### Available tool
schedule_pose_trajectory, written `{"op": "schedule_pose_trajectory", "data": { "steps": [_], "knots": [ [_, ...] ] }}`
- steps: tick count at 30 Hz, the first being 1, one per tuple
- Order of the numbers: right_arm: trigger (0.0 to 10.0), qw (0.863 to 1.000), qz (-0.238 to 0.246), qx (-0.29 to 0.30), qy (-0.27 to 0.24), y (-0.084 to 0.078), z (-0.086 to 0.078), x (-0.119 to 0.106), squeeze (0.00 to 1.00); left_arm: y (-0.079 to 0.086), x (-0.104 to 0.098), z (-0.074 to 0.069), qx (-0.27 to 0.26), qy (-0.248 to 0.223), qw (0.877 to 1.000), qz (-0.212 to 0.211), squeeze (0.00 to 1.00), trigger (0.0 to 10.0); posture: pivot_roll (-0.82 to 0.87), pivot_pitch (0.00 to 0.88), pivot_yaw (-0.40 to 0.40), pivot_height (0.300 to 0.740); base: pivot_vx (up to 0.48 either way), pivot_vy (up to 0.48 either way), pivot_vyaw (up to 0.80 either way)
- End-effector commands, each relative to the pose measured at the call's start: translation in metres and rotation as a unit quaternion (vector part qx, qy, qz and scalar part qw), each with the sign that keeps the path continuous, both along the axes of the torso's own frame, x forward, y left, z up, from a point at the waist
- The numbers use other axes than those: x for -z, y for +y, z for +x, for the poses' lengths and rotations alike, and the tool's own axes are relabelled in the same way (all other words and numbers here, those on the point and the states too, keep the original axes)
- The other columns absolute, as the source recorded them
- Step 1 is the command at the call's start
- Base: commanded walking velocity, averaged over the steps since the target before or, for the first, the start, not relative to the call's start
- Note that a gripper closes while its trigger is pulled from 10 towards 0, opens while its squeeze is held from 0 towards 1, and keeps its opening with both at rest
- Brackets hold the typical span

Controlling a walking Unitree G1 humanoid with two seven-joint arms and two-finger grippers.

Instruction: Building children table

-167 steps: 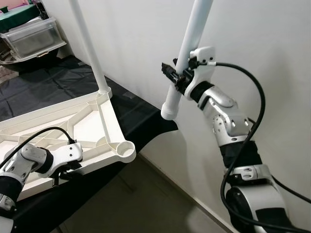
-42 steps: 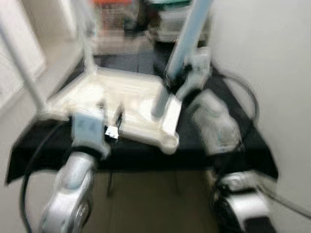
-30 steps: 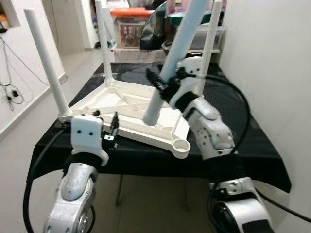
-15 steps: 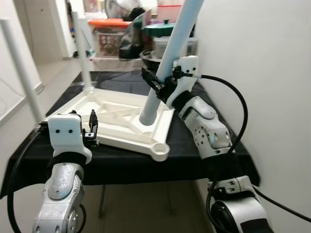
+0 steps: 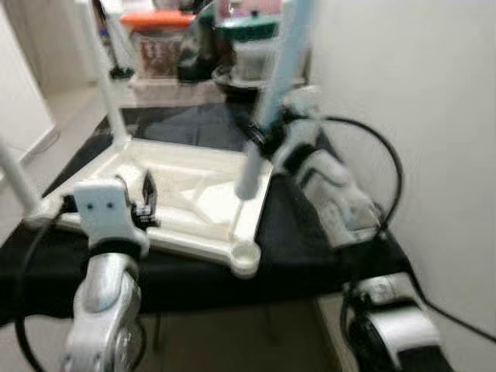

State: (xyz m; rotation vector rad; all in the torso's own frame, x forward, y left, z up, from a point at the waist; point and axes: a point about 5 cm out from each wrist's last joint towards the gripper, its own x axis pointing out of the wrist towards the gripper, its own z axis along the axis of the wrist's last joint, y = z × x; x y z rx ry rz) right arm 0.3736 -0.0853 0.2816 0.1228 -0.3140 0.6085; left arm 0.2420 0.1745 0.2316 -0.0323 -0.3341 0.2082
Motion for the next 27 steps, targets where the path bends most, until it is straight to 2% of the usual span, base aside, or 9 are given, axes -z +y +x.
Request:
{"op": "schedule_pose_trajectory", "data": {
  "steps": [1,8,13,14,15,17,22,26,27],
  "knots": [
    [10.0,1.0,-0.004,-0.026,-0.015,0.016,-0.004,-0.005,0.0,0.003,0.004,0.0,-0.011,0.011,1.0,-0.003,0.0,10.0,-0.04,0.0,-0.057,0.74,0.0,0.0,0.0],
    [10.0,0.999,-0.015,-0.023,-0.023,0.011,0.001,-0.008,0.0,-0.006,0.006,0.001,0.005,0.014,1.0,-0.006,0.0,10.0,-0.04,0.0,-0.048,0.74,0.0,0.0,0.0],
    [10.0,0.999,-0.035,-0.029,-0.015,0.007,0.012,-0.01,0.0,-0.012,0.007,-0.001,0.017,0.017,1.0,-0.007,0.0,10.0,-0.04,0.0,-0.047,0.74,0.0,0.0,0.0],
    [10.0,0.997,-0.06,-0.056,0.005,0.007,0.017,-0.004,0.0,-0.017,0.009,-0.004,0.028,0.022,0.999,0.0,0.0,10.0,-0.03,0.008,-0.047,0.74,0.0,0.0,0.0],
    [10.0,0.997,-0.06,-0.056,0.005,0.007,0.017,-0.004,0.0,-0.017,0.009,-0.004,0.028,0.022,0.999,0.0,0.0,10.0,-0.03,0.008,-0.047,0.74,0.0,0.0,0.0],
    [10.0,0.986,-0.118,-0.112,0.029,0.003,0.021,0.006,0.0,-0.026,0.015,-0.013,0.048,0.038,0.998,-0.001,0.0,10.0,-0.02,0.056,-0.05,0.74,0.0,0.0,0.0],
    [10.0,0.98,-0.134,-0.137,0.046,-0.007,0.026,0.006,0.0,-0.033,0.018,-0.021,0.064,0.05,0.997,-0.005,0.0,10.0,0.0,0.092,-0.049,0.74,0.0,0.0,0.0],
    [10.0,0.976,-0.113,-0.17,0.072,-0.018,0.03,0.001,0.0,-0.043,0.018,-0.03,0.091,0.056,0.994,-0.015,0.0,10.0,0.01,0.143,-0.043,0.74,0.0,0.0,0.0],
    [10.0,0.972,-0.106,-0.196,0.076,-0.018,0.028,-0.002,0.0,-0.046,0.017,-0.032,0.1,0.056,0.993,-0.014,0.0,10.0,0.02,0.168,-0.039,0.74,0.0,0.0,0.0]
  ]
}}
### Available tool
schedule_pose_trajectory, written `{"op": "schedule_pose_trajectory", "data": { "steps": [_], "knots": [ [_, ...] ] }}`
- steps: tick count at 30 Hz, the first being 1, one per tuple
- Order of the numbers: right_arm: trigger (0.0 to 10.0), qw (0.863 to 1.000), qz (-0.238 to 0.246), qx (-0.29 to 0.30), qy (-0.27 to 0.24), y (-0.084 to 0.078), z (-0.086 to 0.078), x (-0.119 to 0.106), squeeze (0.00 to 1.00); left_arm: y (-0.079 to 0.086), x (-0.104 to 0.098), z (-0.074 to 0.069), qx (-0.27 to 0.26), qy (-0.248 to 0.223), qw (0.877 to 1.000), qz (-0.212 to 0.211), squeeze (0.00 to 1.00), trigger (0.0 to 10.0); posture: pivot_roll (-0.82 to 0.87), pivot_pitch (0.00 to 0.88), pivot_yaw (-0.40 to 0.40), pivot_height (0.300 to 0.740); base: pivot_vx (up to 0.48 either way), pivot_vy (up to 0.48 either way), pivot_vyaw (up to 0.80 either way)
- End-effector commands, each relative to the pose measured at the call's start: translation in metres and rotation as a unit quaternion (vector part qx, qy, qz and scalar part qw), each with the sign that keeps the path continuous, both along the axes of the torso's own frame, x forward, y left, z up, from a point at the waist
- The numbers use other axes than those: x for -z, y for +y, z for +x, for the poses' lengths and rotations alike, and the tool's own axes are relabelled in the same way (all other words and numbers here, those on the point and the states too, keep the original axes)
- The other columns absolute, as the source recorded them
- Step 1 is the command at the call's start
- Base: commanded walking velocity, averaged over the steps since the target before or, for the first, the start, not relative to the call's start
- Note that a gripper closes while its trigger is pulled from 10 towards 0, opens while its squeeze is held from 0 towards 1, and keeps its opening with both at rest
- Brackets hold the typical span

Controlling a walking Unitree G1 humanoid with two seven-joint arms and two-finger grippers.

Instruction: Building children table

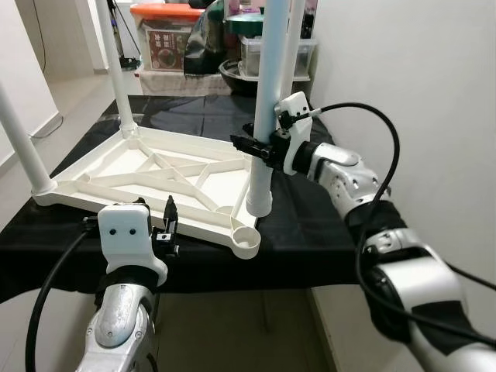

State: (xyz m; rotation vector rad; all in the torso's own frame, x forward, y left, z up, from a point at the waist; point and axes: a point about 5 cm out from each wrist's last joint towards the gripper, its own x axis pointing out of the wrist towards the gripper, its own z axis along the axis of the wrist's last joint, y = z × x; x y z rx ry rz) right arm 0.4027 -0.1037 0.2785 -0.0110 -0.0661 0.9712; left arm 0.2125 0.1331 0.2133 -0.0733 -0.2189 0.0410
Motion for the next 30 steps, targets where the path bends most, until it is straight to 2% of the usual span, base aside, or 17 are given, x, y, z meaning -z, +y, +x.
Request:
{"op": "schedule_pose_trajectory", "data": {
  "steps": [1,2,3,4,5,6,8,12,18,23,26,30],
  "knots": [
    [10.0,0.999,0.022,-0.039,0.01,0.001,-0.002,-0.007,0.0,-0.006,-0.002,-0.003,0.018,0.002,1.0,-0.001,0.0,10.0,0.02,0.168,-0.039,0.74,0.0,0.0,0.0],
    [10.0,0.996,0.026,-0.081,0.016,0.002,-0.005,-0.01,0.0,-0.009,-0.002,-0.005,0.026,0.004,1.0,-0.004,0.0,10.0,0.03,0.192,-0.032,0.74,0.0,0.0,0.0],
    [10.0,0.996,0.026,-0.081,0.016,0.002,-0.005,-0.01,0.0,-0.009,-0.002,-0.005,0.026,0.004,1.0,-0.004,0.0,10.0,0.03,0.192,-0.032,0.74,0.0,0.0,0.0],
    [10.0,0.993,0.028,-0.11,0.018,0.002,-0.008,-0.012,0.0,-0.011,-0.003,-0.008,0.03,0.005,1.0,-0.005,0.0,10.0,0.03,0.203,-0.031,0.74,0.0,0.0,0.0],
    [10.0,0.987,0.029,-0.158,0.015,0.003,-0.012,-0.017,0.0,-0.014,-0.005,-0.01,0.037,0.005,0.999,-0.005,0.0,10.0,0.03,0.221,-0.03,0.74,0.0,0.0,0.0],
    [10.0,0.987,0.029,-0.158,0.015,0.003,-0.012,-0.017,0.0,-0.014,-0.005,-0.01,0.037,0.005,0.999,-0.005,0.0,10.0,0.03,0.221,-0.03,0.74,0.0,0.0,0.0],
    [10.0,0.975,0.027,-0.219,0.003,0.003,-0.017,-0.025,0.0,-0.018,-0.006,-0.014,0.047,0.005,0.999,-0.001,0.0,10.0,0.03,0.238,-0.027,0.74,0.0,0.0,0.0],
    [10.0,0.97,0.023,-0.242,-0.015,0.005,-0.019,-0.032,0.0,-0.02,-0.008,-0.017,0.049,0.007,0.999,-0.005,0.0,10.0,0.04,0.251,-0.026,0.74,0.0,0.0,0.0],
    [10.0,0.938,0.026,-0.339,-0.063,0.019,-0.029,-0.047,0.0,-0.019,-0.009,-0.022,0.045,0.016,0.999,-0.007,0.0,10.0,0.06,0.274,-0.025,0.74,0.0,0.0,0.0],
    [10.0,0.925,0.02,-0.371,-0.077,0.029,-0.033,-0.05,0.0,-0.018,-0.009,-0.023,0.043,0.019,0.999,-0.002,0.0,10.0,0.06,0.282,-0.011,0.74,0.0,0.0,0.0],
    [10.0,0.925,0.02,-0.371,-0.077,0.029,-0.033,-0.05,0.0,-0.018,-0.009,-0.023,0.043,0.019,0.999,-0.002,0.0,10.0,0.06,0.282,-0.011,0.74,0.0,0.0,0.0],
    [10.0,0.922,-0.003,-0.38,-0.075,0.037,-0.034,-0.046,0.0,-0.02,-0.01,-0.025,0.043,0.022,0.999,-0.001,0.0,10.0,0.08,0.285,-0.013,0.74,0.0,0.0,0.0]
  ]
}}
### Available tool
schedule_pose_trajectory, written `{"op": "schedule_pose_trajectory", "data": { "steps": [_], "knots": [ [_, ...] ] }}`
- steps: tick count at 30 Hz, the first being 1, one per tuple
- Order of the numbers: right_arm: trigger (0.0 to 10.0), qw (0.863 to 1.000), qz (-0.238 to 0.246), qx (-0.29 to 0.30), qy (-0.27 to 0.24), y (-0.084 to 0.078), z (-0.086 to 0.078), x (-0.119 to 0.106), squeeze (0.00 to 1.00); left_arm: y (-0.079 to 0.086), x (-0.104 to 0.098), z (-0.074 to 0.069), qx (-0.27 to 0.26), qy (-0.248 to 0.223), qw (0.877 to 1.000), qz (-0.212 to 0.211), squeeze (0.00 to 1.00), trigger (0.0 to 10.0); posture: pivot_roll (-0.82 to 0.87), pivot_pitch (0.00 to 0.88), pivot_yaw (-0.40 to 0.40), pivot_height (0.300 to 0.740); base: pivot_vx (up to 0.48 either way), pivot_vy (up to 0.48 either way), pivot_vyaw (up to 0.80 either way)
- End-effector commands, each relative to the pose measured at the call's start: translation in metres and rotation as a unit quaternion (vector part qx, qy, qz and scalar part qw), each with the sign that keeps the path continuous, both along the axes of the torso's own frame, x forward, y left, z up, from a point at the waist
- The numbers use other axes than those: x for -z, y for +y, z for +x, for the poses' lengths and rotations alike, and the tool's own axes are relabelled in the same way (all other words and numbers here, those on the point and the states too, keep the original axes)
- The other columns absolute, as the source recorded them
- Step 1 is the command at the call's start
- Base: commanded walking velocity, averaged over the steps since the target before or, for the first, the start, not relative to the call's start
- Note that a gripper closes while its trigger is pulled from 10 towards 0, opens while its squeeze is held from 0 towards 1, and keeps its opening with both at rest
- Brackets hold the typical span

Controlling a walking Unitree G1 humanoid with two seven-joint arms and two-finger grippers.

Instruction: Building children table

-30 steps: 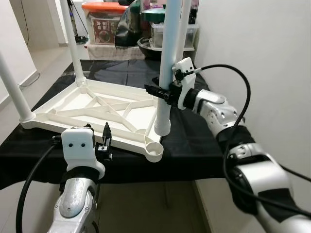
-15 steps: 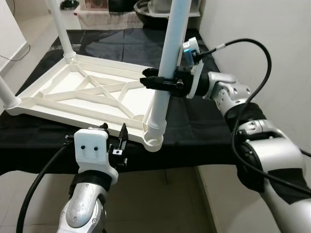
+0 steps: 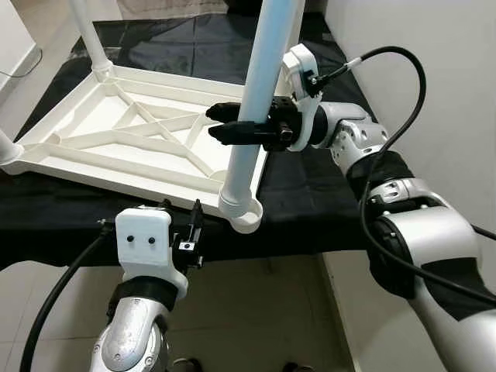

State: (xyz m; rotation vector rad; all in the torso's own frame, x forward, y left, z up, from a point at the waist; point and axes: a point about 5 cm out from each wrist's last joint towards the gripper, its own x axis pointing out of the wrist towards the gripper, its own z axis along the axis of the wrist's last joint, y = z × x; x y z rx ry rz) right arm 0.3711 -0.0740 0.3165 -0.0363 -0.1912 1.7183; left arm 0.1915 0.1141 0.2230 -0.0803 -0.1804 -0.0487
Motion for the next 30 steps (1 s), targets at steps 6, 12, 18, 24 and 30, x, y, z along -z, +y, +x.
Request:
{"op": "schedule_pose_trajectory", "data": {
  "steps": [6,12,18,24,30],
  "knots": [
    [10.0,0.999,-0.023,-0.017,-0.03,0.01,-0.003,-0.002,0.0,-0.001,0.0,-0.005,-0.004,0.008,1.0,-0.001,0.0,10.0,0.07,0.288,-0.011,0.74,0.0,0.0,0.0],
    [10.0,0.998,-0.038,-0.013,-0.039,0.008,-0.002,0.004,0.0,-0.002,0.0,-0.006,-0.005,0.01,1.0,-0.002,0.0,10.0,0.07,0.287,-0.015,0.74,0.0,0.0,0.0],
    [10.0,0.998,-0.047,-0.009,-0.041,0.002,-0.002,0.007,0.0,-0.004,0.001,-0.006,-0.006,0.014,1.0,-0.002,0.0,10.0,0.07,0.287,-0.015,0.74,0.0,0.0,0.0],
    [10.0,0.998,-0.05,-0.014,-0.042,-0.002,-0.004,0.007,0.0,-0.003,0.001,-0.006,-0.008,0.015,1.0,0.001,0.0,10.0,0.07,0.287,-0.015,0.74,0.0,0.0,0.0],
    [10.0,0.997,-0.058,-0.02,-0.048,-0.001,-0.005,0.009,0.0,-0.003,0.001,-0.005,-0.009,0.014,1.0,0.003,0.0,10.0,0.07,0.284,-0.014,0.74,0.0,0.0,0.0]
  ]
}}
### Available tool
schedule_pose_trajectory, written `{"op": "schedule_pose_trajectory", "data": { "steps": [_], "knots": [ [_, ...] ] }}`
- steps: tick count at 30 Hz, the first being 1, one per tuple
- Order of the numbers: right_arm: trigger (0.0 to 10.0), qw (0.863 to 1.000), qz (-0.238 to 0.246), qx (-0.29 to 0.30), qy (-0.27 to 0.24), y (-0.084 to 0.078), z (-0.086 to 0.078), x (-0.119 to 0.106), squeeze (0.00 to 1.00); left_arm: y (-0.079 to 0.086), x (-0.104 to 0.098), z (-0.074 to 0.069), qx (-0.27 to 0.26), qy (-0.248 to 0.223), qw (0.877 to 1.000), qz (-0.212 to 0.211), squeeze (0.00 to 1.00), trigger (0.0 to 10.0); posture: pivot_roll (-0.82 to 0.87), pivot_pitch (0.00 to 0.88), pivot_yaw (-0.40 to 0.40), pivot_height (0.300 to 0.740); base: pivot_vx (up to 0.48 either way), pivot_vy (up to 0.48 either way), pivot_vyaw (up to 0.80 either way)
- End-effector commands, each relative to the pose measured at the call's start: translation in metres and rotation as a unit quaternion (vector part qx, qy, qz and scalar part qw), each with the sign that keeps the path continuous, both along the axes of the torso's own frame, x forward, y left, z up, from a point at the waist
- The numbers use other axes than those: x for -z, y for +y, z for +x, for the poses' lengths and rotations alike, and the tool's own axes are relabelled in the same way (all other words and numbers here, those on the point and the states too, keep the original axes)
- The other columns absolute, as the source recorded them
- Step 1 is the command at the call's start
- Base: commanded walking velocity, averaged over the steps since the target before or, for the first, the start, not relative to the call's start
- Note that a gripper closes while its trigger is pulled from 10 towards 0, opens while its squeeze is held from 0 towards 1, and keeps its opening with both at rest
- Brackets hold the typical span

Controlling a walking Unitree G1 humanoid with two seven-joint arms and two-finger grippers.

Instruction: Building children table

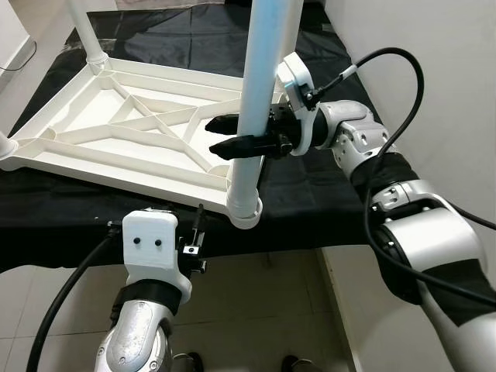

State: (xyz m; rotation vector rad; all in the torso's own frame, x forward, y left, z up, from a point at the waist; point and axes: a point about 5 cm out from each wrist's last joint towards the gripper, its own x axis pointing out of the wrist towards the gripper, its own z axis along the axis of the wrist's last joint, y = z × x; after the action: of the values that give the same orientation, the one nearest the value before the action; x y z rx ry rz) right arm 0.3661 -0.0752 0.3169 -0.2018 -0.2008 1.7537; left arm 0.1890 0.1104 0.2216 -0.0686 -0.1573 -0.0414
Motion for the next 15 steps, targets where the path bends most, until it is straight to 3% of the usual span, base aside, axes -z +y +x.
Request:
{"op": "schedule_pose_trajectory", "data": {
  "steps": [1,15],
  "knots": [
    [10.0,1.0,-0.013,-0.004,0.01,0.0,0.0,0.009,0.0,0.001,0.0,-0.003,-0.005,0.003,1.0,-0.003,0.0,10.0,0.07,0.284,-0.014,0.74,0.0,0.0,0.0],
    [10.0,0.999,-0.036,-0.021,0.02,-0.004,-0.005,0.02,0.0,0.003,0.001,-0.003,-0.009,0.004,1.0,0.002,0.0,10.0,0.08,0.28,-0.013,0.74,0.0,0.0,0.0]
  ]
}}
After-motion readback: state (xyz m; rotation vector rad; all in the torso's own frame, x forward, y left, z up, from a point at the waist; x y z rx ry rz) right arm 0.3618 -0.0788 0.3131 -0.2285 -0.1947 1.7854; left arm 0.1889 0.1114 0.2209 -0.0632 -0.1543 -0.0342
